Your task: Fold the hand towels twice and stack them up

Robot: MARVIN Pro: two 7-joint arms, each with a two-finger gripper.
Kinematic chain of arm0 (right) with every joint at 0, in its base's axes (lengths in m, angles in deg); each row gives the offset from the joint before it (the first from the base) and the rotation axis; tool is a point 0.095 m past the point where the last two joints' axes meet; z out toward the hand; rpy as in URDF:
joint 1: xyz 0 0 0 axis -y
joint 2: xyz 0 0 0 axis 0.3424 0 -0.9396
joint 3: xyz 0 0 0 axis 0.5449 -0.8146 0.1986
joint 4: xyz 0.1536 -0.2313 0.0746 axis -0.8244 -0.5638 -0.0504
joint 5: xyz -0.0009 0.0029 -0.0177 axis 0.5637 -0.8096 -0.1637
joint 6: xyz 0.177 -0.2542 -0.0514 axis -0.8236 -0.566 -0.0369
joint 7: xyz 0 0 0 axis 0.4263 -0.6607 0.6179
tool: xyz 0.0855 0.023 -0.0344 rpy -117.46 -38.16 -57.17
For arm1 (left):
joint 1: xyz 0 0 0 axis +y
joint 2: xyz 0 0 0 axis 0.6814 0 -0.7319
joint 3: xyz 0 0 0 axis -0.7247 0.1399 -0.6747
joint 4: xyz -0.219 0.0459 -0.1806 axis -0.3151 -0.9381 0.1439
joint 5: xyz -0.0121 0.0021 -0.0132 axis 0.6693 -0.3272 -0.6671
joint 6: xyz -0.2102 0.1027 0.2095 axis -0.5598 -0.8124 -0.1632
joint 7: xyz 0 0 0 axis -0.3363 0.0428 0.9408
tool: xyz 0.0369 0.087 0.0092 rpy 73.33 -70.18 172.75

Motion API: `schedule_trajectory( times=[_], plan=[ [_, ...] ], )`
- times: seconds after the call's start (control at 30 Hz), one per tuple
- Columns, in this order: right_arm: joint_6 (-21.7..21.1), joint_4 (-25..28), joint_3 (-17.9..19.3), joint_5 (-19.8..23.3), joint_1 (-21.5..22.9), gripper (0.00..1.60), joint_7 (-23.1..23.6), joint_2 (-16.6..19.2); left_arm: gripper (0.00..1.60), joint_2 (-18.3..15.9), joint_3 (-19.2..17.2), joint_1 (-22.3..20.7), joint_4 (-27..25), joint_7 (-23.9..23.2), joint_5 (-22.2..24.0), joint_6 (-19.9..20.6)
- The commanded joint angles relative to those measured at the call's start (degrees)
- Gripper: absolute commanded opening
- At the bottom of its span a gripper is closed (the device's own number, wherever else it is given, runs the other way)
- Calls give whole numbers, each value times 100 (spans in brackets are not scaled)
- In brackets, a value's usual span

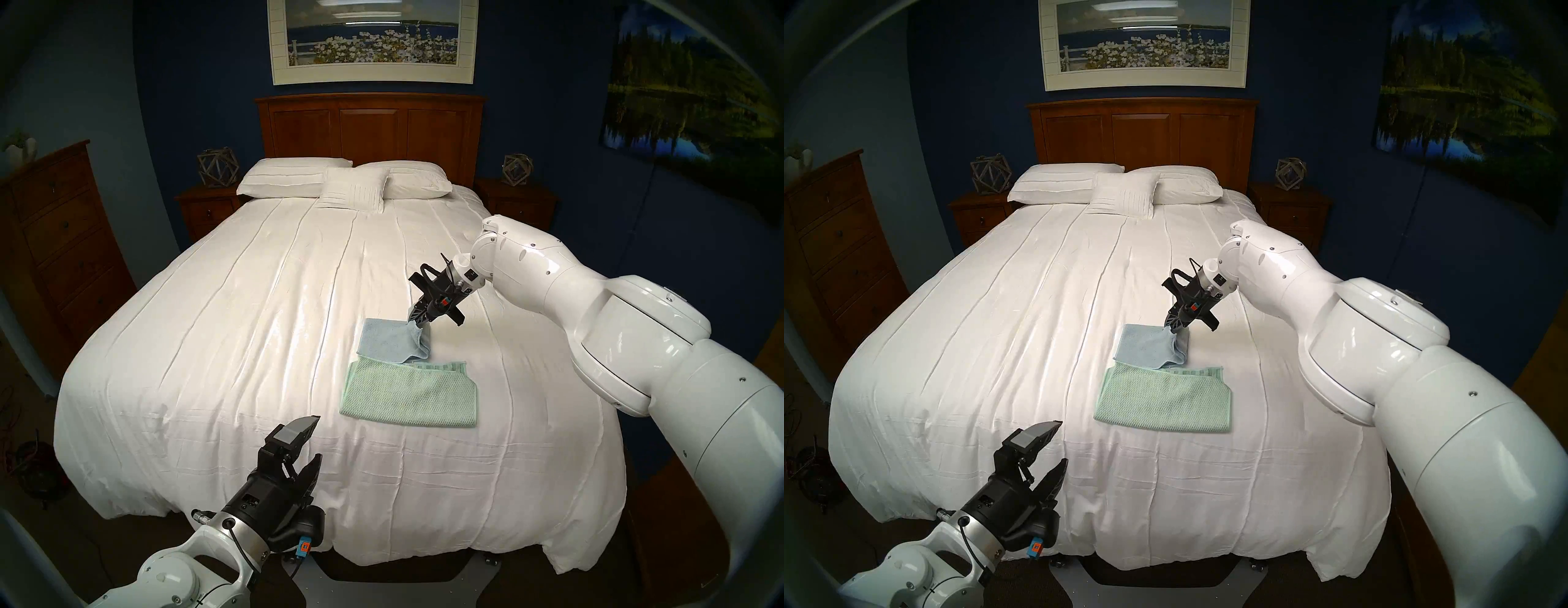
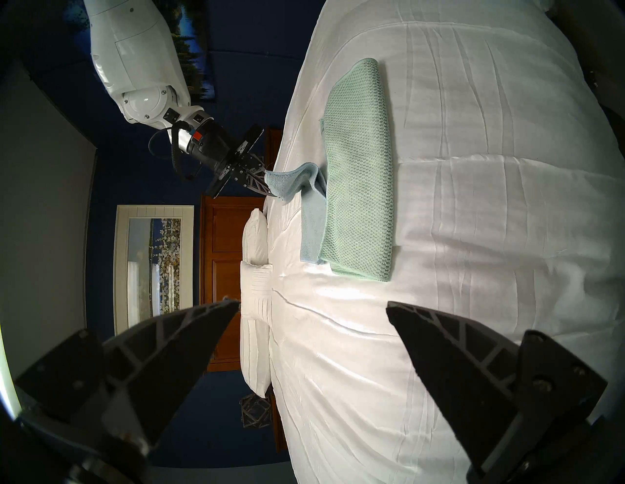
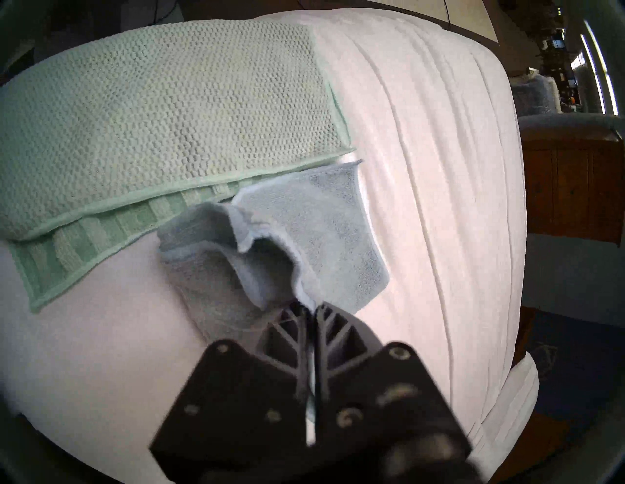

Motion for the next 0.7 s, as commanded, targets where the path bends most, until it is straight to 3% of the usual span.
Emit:
schedule_trajectory(
  times=[0.0,0.17,0.47,0.67],
  plan=[
    [-4,69,-38,-46,185,21,-66,-466,160,4,3,-8,-91,25,-1,-6],
    [-4,-2,-124,-189,98,23,-161,-725,160,4,4,-10,-89,26,-1,-6],
    [-4,-173,-210,-356,28,26,-342,-873,160,4,6,-12,-89,26,-1,-6],
    [-4,-355,-258,-468,-86,51,-524,-972,160,4,6,-13,-90,26,-1,-6]
  ],
)
